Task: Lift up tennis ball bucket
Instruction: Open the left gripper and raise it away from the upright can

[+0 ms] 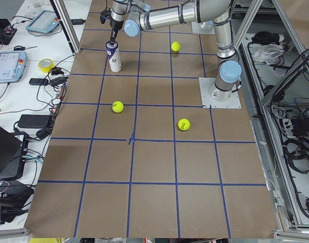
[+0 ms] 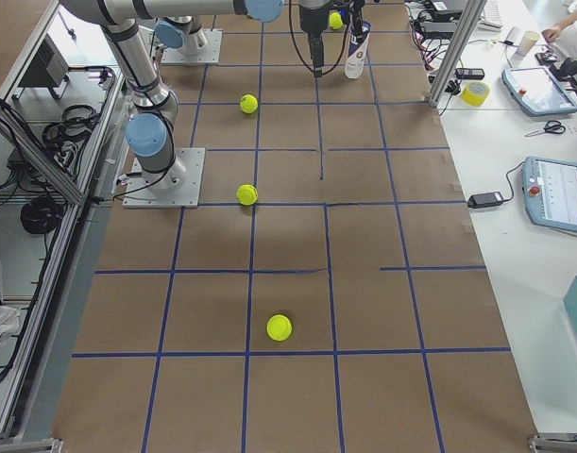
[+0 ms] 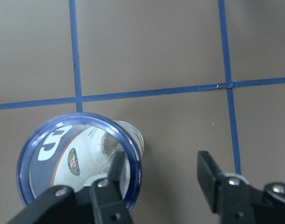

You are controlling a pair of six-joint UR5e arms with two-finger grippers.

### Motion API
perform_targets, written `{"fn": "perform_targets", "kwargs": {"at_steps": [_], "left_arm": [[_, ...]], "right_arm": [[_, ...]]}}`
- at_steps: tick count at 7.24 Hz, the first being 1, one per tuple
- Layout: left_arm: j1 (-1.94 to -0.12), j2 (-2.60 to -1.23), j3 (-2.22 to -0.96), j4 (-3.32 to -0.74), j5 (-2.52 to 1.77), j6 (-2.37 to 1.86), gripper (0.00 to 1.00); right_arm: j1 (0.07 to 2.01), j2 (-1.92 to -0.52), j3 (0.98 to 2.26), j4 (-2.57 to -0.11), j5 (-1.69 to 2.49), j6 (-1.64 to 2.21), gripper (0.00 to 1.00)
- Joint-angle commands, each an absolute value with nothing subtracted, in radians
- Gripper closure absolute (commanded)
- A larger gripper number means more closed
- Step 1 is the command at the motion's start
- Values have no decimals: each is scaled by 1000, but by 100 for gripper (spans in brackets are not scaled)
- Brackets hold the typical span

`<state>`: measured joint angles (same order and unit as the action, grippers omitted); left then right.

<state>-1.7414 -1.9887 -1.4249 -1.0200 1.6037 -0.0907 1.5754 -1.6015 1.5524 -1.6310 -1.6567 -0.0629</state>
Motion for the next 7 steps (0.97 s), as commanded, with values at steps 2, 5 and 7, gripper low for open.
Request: {"fn": "perform_targets", "kwargs": {"at_steps": [2,5,7], "left_arm": [[-1724,-1893,-1280,-1396,1667,-74,0],[-1597,-1764,-1308,-1588,1669,-22,0],[-1522,-1706,-1440,-1551,1664,91,0]], "right_arm": [[1575,-1601,1552,-1631,-1657,-63,0],[1575,-1601,1552,-1631,-1657,-64,0],[1575,-1601,1552,-1631,-1658,-64,0]]}}
